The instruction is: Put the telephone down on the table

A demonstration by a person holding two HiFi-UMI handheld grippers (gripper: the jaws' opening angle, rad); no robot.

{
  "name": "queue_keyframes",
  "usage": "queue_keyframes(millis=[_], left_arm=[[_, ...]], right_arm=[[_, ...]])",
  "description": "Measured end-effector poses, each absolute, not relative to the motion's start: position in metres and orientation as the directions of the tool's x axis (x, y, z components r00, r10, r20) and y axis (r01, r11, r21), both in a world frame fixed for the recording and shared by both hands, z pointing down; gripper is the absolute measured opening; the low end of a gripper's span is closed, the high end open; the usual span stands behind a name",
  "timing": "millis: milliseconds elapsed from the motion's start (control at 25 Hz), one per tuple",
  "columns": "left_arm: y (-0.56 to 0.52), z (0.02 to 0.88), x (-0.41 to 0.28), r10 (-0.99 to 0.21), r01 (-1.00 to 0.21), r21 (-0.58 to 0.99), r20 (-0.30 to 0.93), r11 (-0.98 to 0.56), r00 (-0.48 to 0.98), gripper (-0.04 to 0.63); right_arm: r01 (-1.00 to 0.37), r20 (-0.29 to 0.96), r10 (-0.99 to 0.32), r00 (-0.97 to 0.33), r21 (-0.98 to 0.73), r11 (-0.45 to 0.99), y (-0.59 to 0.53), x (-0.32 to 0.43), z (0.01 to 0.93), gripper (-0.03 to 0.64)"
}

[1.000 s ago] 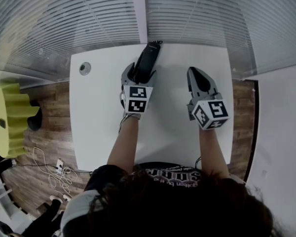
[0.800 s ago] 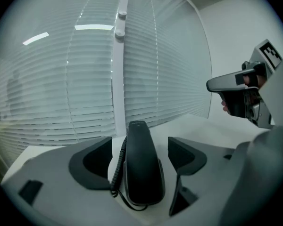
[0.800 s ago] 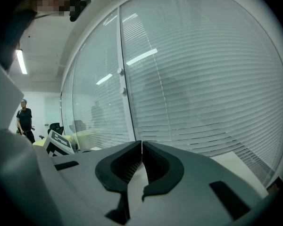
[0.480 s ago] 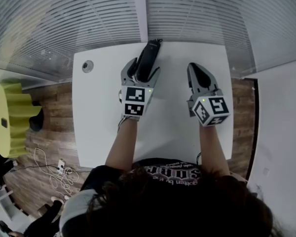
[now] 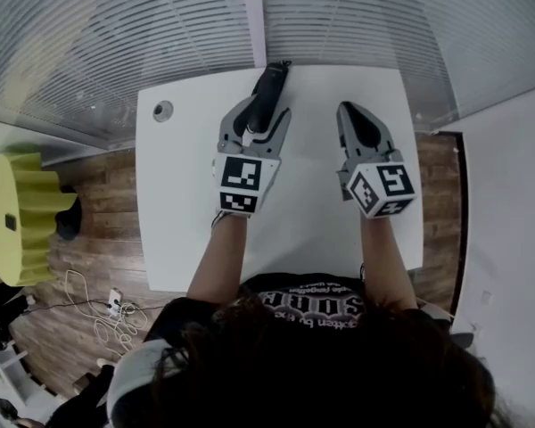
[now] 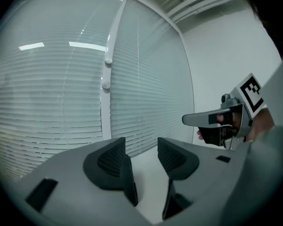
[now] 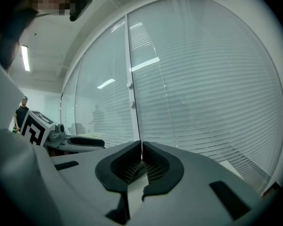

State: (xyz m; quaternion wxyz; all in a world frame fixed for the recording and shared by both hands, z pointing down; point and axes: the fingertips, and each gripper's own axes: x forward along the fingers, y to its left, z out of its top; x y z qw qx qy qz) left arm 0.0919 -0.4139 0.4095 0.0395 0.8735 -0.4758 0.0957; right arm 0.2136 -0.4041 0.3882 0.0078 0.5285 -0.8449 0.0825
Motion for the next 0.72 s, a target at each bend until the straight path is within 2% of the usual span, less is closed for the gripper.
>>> queue_keyframes(millis=[360,440,720], left_arm=[[-0.370,0.375,0.099,-0.795,-0.802,-0.006,0.141,-0.597,0.591,0.029],[-0.364,0.368,0.098,-0.793,-0.799,-0.005,0.126,-0.601,0.596,0.003],[-0.340,0.355,0.091,-0.804,-0.808,0.002,0.102,-0.589,0.586,0.003]], right_arm=[[-0.897,0.068,-0.897,-0.437,-0.100,0.430,-0.377,0.208,0.370,0.029],[-0.897,0.065,-0.897,-0.438,-0.094,0.431,-0.372,0.205,0.367,0.029],[-0.900,0.063,-0.899,-0.433,-0.075,0.429,-0.351,0.201,0.363,0.029]])
